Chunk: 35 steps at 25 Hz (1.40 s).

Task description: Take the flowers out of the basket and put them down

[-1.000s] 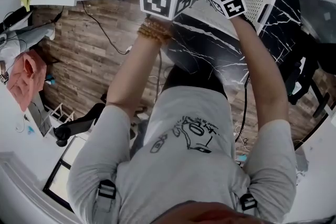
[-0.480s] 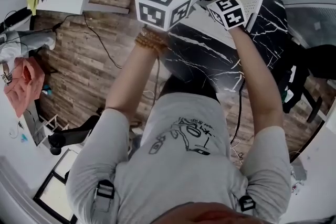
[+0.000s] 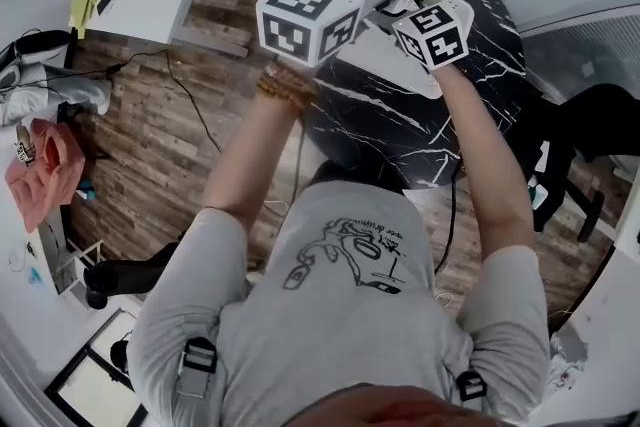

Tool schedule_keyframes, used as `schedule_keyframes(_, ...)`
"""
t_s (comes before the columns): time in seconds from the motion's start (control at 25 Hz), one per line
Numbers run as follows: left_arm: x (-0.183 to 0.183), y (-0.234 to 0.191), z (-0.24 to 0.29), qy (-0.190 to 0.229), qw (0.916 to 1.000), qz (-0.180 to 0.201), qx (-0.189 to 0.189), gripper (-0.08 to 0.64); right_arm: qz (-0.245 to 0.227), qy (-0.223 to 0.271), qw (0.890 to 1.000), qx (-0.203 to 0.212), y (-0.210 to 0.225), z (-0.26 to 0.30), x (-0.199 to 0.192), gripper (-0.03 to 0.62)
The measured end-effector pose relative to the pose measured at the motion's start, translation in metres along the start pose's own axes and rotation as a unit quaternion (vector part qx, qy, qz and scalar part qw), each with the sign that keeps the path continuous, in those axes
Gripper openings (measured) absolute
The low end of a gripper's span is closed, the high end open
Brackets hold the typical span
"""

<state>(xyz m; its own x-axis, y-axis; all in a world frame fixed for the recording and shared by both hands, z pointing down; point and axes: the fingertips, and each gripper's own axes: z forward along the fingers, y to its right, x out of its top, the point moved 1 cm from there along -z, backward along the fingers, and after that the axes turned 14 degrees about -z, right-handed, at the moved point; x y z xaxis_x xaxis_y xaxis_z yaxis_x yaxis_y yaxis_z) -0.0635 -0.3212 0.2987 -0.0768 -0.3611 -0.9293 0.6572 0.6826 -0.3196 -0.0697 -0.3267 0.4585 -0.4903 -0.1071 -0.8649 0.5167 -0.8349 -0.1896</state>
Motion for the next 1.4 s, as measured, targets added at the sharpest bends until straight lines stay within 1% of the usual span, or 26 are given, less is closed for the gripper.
schedule_keyframes(0.12, 0.016, 0.012, -0.009, 0.008, 0.9999, 0.005, -0.002, 0.41, 0.0, 0.006, 1.0, -0.001, -0.002, -0.013, 0.018, 0.411)
schedule_keyframes(0.28, 0.022, 0.019, -0.014, 0.01, 0.9999, 0.002, -0.004, 0.41, 0.004, 0.007, 1.0, 0.0, -0.005, -0.02, 0.026, 0.411)
schedule_keyframes(0.44, 0.02, 0.025, -0.014, 0.008, 0.9999, 0.005, -0.007, 0.407, 0.002, 0.002, 1.0, -0.005, -0.007, -0.027, 0.022, 0.411)
schedule_keyframes(0.6, 0.016, 0.042, -0.007, 0.005, 0.9997, 0.003, -0.023, 0.403, 0.006, -0.004, 1.0, -0.019, -0.004, -0.044, 0.013, 0.411)
schedule_keyframes(0.8, 0.012, 0.074, 0.013, 0.0, 0.9984, 0.006, -0.057, 0.403, 0.016, -0.015, 0.999, -0.044, 0.008, -0.075, -0.003, 0.411)
schedule_keyframes(0.96, 0.007, 0.107, 0.034, -0.006, 0.9956, 0.006, -0.093, 0.399, 0.028, -0.028, 0.997, -0.073, 0.021, -0.11, -0.021, 0.411)
schedule_keyframes(1.2, -0.006, 0.168, 0.066, -0.02, 0.9882, 0.014, -0.151, 0.399, 0.049, -0.046, 0.99, -0.123, 0.037, -0.172, -0.056, 0.411)
schedule_keyframes(1.4, -0.018, 0.22, 0.089, -0.032, 0.9795, 0.015, -0.198, 0.399, 0.071, -0.06, 0.982, -0.162, 0.044, -0.224, -0.085, 0.411)
